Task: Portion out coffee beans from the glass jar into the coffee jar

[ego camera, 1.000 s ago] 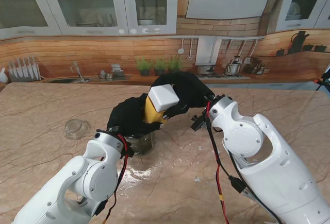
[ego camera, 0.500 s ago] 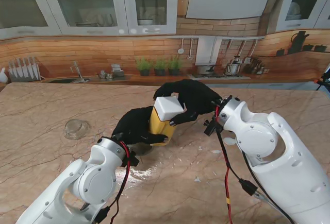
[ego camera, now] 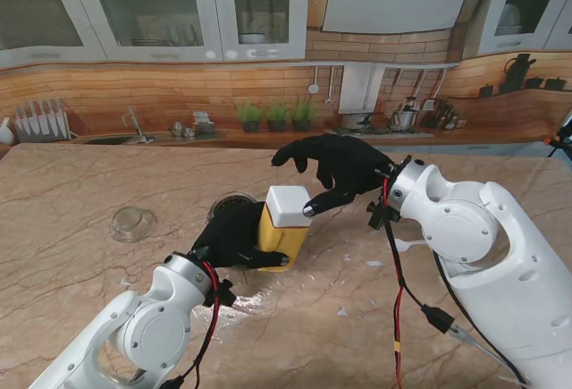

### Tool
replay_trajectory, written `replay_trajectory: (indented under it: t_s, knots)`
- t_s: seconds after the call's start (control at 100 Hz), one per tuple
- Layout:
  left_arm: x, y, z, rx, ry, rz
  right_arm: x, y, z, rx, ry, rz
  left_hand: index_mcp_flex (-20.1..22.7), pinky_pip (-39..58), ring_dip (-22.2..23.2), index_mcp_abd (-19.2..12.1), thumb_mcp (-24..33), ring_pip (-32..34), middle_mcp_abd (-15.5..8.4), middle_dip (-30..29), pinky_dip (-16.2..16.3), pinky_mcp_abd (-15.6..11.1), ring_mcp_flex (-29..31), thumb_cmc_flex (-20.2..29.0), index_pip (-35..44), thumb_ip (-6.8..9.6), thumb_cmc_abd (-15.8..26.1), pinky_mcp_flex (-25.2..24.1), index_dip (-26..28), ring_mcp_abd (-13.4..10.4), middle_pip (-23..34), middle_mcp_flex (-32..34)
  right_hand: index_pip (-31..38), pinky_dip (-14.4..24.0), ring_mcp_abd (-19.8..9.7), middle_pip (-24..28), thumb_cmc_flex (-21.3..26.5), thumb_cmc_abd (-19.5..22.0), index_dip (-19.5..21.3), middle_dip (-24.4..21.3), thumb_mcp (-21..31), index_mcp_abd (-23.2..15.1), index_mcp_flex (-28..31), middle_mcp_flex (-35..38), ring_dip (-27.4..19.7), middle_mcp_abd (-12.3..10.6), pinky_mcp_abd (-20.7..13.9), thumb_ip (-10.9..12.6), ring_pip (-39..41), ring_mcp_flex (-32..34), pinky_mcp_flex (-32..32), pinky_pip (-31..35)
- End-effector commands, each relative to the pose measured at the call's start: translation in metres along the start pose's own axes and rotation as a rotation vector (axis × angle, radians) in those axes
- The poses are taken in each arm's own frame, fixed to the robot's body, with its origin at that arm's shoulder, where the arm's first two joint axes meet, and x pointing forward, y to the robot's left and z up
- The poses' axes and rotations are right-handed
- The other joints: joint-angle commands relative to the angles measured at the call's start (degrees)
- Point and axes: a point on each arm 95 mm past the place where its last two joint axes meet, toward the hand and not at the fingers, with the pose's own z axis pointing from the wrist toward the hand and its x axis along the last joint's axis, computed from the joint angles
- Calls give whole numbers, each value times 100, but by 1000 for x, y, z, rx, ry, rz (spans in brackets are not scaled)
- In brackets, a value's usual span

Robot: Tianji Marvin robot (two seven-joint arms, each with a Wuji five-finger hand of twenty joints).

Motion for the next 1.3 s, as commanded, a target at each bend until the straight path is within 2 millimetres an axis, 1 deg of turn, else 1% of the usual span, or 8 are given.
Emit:
replay_trajectory:
  t_s: [0.0, 0.56, 0.67, 0.85, 0.97, 1.13, 1.2, 1.29]
  knots:
    - [0, 8, -3, -10, 3, -19, 2, 4, 0, -2, 0, -27, 184, 747, -15, -1887, 2389, -136, -852, 536, 52, -807, 26, 1104, 2242, 951, 418, -40, 576, -33, 899, 781, -70, 241, -93, 504, -316, 150, 68, 547, 12, 176, 184, 83, 254, -166, 59, -96, 403, 220, 127, 338]
    - [6, 14, 2, 40, -43, -73, 9, 1, 7, 137, 27, -162, 68, 681, 98, -1872, 2377, -264, -884, 577, 53, -809, 34, 1084, 2315, 1060, 479, -45, 644, 24, 972, 717, 52, 497, -548, 984, -763, 282, 334, 1540, 87, -25, 1016, 873, 496, -611, -42, -145, 1409, 849, 795, 1180]
    - [7, 13, 3, 42, -43, -83, 10, 2, 7, 148, 36, -187, 62, 678, 108, -1864, 2361, -263, -885, 571, 53, -800, 35, 1084, 2311, 1053, 485, -47, 642, 26, 967, 708, 191, 397, -590, 928, -67, 359, 529, 1646, -223, -395, 1249, 985, 483, -771, -86, -35, 1481, 873, 823, 1269]
    - [7, 12, 2, 35, -33, -88, 10, 5, 7, 164, 58, -220, 54, 677, 117, -1870, 2338, -268, -889, 567, 52, -786, 34, 1080, 2305, 1038, 500, -47, 642, 22, 965, 708, 677, 233, -608, 831, 1656, 1597, 737, 1589, -1437, -1695, 1880, 1043, 447, -988, -116, 543, 1513, 871, 762, 1328]
    - [7, 13, 2, 23, -31, -97, 10, 10, 7, 188, 84, -261, 59, 686, 128, -1847, 2335, -261, -883, 566, 53, -771, 37, 1096, 2303, 1033, 497, -46, 642, 40, 963, 709, 1327, 143, -590, 694, 2229, 1811, -257, 1415, -1120, -2440, 1450, 999, 354, -1050, -75, -259, 1324, 829, 625, 1167]
    - [6, 14, 1, 7, -31, -100, 13, 20, 4, 255, 131, -312, 61, 703, 138, -1846, 2333, -249, -867, 562, 57, -763, 39, 1104, 2302, 1026, 493, -42, 642, 50, 958, 719, 1303, 80, -638, 498, 2648, 2099, -858, 1233, -823, -2701, 887, 842, 313, -1074, -68, -392, 1128, 713, 426, 927]
    - [6, 14, 1, 2, -30, -99, 14, 26, 3, 308, 144, -349, 63, 714, 143, -1839, 2339, -236, -863, 558, 60, -763, 42, 1107, 2301, 1026, 490, -41, 640, 50, 954, 724, 414, 134, -754, 402, 2595, 2254, -871, 1309, -429, -2339, 666, 679, 357, -1119, -139, -10, 1030, 674, 363, 759]
    - [6, 14, 1, -1, -30, -101, 18, 30, 3, 366, 144, -382, 83, 729, 151, -1803, 2343, -218, -846, 558, 64, -759, 41, 1107, 2295, 1025, 485, -40, 631, 56, 952, 732, -413, 134, -838, 276, 2923, 1986, -862, 1315, -287, -2095, -111, 479, 348, -1158, -203, -226, 902, 574, 270, 558]
